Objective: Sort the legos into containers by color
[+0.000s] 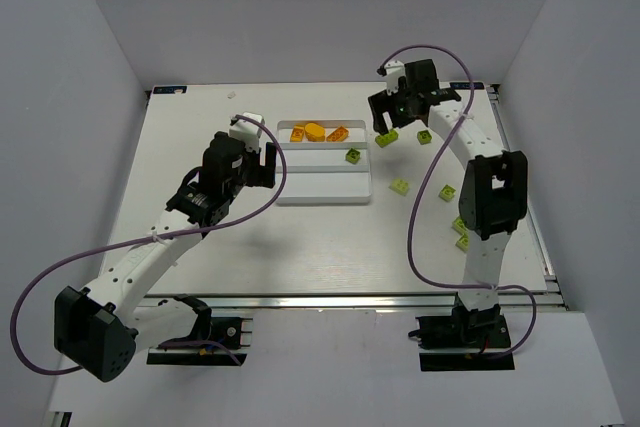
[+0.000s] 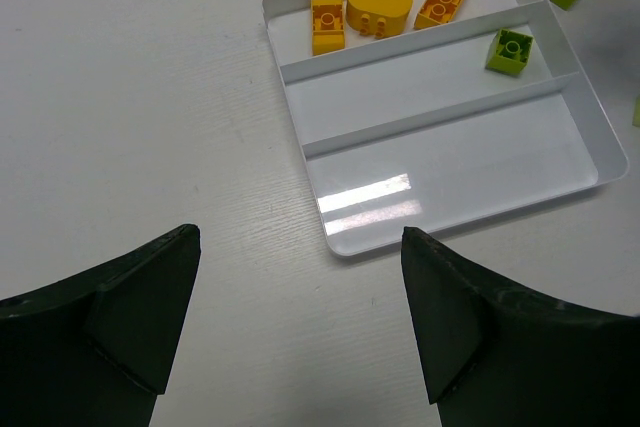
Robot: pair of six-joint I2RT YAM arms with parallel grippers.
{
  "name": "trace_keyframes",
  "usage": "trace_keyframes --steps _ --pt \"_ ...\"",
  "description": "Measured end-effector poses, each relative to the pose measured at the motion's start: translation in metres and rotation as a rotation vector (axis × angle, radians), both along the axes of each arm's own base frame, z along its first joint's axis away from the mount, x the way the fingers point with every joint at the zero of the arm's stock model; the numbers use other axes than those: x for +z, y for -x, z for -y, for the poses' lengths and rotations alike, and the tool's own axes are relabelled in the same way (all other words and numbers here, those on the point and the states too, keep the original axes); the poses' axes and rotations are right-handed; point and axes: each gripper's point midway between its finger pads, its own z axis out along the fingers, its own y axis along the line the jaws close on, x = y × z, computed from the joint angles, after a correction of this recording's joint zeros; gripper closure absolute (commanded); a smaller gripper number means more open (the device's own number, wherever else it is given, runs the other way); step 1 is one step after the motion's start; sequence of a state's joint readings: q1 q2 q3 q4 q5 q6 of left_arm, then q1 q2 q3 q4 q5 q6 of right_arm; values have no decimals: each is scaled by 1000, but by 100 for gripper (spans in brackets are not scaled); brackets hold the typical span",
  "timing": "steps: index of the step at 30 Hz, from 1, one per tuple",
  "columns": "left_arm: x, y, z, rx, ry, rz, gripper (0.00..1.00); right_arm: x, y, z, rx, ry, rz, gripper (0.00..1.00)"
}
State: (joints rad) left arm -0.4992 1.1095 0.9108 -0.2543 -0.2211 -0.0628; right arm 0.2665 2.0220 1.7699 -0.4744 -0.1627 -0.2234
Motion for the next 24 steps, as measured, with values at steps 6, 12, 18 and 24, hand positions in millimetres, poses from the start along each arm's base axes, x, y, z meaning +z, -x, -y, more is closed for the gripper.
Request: trace_keyframes --steps 6,12,18,24 --pt "0 0 0 -1 -2 1 9 -6 -43 13 26 165 75 14" --pt "0 0 0 -1 -3 1 9 -37 -57 56 -93 276 28 21" --pt "0 0 0 -2 -2 1 9 -48 -57 97 -184 312 -10 22" --pt "0 0 0 -2 -2 1 9 -65 -54 120 -219 328 -58 22"
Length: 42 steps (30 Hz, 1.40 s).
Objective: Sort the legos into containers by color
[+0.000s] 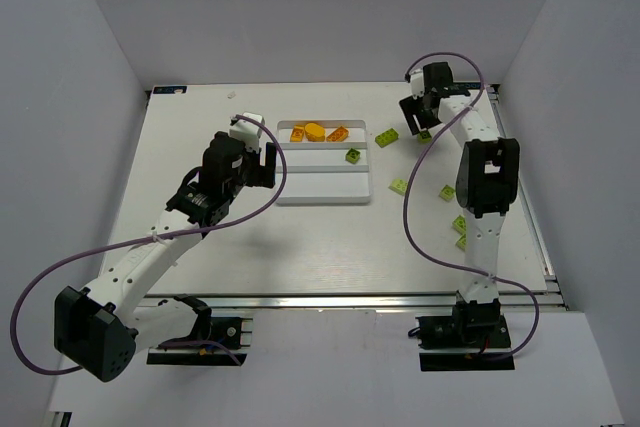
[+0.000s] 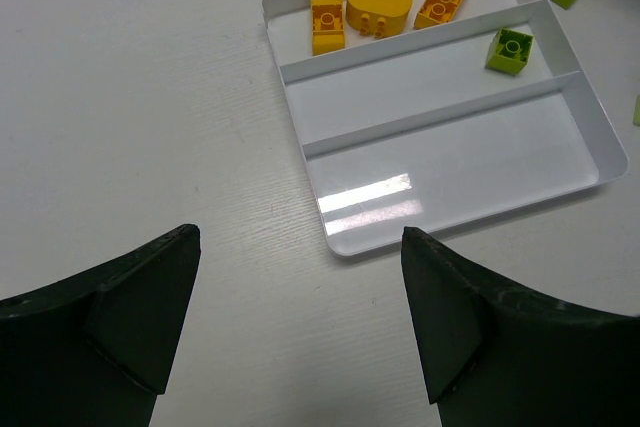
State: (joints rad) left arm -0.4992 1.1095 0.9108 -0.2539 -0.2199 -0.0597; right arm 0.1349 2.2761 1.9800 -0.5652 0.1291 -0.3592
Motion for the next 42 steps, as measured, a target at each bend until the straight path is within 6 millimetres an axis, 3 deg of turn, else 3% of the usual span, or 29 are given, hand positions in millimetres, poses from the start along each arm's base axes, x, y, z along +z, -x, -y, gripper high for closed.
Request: trace_keyframes --steps 6,9,18,24,25,29,34,39,42 --pt "0 0 0 0 0 0 9 -38 9 8 -19 -3 -94 28" --pt "0 0 0 -1 0 0 9 -48 13 9 -17 -17 -123 31" --pt "0 0 1 -3 1 -1 9 -46 8 13 -10 -67 -118 47" --pt "0 0 1 -3 1 -1 9 -45 3 5 16 -110 -118 68" --pt "0 0 1 -3 1 -1 9 -45 4 3 23 -119 -119 76" --pt "0 0 1 -4 1 -1 9 -44 10 -7 63 -156 -112 84" --pt "0 1 2 -11 4 -2 9 -24 47 -43 181 -249 -123 88" --pt "0 1 3 -17 6 -3 9 24 58 -109 353 -327 -36 86" --pt "0 1 4 -21 6 -4 9 33 65 -147 434 -355 -22 83"
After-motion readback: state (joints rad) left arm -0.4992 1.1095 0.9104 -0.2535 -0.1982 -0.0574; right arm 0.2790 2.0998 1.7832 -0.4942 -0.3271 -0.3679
